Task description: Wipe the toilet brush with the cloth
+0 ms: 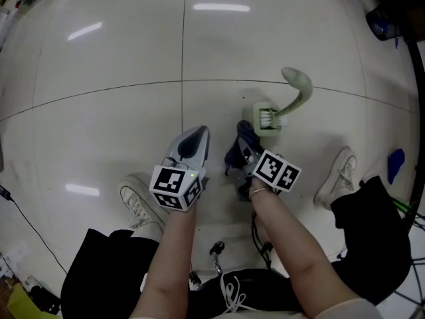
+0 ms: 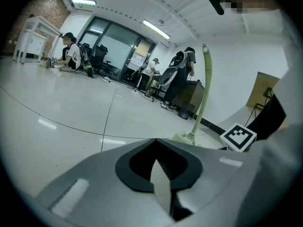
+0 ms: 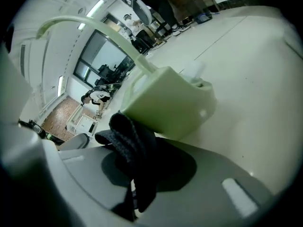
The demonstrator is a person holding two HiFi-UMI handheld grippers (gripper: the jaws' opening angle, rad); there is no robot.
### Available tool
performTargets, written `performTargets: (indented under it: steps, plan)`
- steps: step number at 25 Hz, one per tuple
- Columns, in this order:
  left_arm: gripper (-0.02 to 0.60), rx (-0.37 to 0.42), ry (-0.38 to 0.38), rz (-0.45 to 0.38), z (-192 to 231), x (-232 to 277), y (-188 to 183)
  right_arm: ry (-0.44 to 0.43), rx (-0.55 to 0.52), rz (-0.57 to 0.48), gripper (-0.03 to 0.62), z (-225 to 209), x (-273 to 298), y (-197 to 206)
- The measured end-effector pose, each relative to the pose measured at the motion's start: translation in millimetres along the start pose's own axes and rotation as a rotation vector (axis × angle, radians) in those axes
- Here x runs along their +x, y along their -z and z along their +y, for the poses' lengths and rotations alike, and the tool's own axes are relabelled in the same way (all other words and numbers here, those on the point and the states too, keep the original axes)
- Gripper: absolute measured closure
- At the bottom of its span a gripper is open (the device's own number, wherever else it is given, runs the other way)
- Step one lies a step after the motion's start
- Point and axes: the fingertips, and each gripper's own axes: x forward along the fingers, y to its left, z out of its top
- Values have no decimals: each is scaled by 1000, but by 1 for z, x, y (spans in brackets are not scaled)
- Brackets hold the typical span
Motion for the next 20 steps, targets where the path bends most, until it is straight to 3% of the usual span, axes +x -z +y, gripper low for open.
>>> performTargets:
  steps: [4, 7, 12, 16, 20]
  plan:
    - [575, -5, 21, -10, -7, 3, -4, 37, 88, 59, 526, -7, -5, 21]
    - [575, -9, 20, -20, -6, 0, -5, 0, 51, 66, 526, 16, 0, 22]
    - [575, -12, -65, -91, 19, -16, -18, -140, -23, -20, 526, 91, 16, -18]
    - [575, -33, -85, -95, 33, -24, -15, -103, 23, -104, 526, 93, 29, -48]
    - [575, -41, -84, -88, 38, -25, -13, -88, 105, -131, 526, 85, 28, -49]
